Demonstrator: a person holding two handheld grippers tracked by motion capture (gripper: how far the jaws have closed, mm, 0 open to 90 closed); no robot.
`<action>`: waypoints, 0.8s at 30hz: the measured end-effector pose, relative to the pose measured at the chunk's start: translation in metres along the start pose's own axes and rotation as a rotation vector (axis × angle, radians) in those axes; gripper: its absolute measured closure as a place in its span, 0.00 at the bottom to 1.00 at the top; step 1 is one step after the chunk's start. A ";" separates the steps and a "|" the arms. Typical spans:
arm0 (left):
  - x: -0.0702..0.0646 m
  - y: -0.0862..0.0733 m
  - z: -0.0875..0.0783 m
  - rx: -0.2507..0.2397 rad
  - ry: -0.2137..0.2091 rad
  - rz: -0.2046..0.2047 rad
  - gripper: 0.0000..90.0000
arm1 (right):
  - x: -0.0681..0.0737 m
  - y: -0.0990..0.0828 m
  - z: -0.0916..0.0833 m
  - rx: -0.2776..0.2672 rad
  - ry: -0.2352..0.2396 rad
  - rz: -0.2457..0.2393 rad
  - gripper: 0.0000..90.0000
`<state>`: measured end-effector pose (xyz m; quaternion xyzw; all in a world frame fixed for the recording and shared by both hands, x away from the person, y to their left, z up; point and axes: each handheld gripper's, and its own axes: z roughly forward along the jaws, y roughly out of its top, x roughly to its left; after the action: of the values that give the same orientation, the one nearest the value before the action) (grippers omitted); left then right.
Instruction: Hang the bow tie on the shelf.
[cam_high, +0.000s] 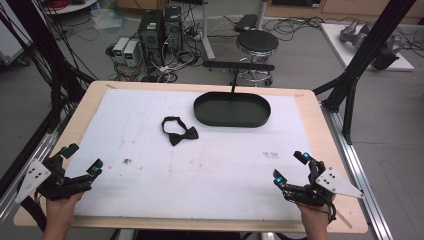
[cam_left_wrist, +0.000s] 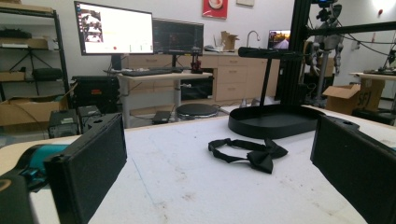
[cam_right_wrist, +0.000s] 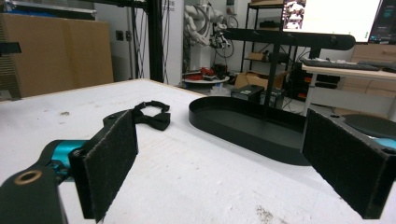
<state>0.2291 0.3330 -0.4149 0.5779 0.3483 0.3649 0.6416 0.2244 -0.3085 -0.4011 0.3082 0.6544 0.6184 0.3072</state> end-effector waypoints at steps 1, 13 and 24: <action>0.000 0.000 0.000 0.002 0.001 0.000 0.04 | 0.000 0.000 0.001 0.000 0.002 -0.001 0.11; 0.000 0.002 0.013 0.015 -0.042 -0.013 0.10 | 0.000 0.000 -0.005 0.000 -0.003 0.004 0.11; -0.017 0.017 0.041 0.091 -0.164 0.048 0.14 | 0.005 0.001 -0.003 0.010 0.023 -0.006 0.11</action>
<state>0.2555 0.2998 -0.3935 0.6424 0.2968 0.3157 0.6321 0.2187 -0.3061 -0.3995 0.3006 0.6618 0.6177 0.3000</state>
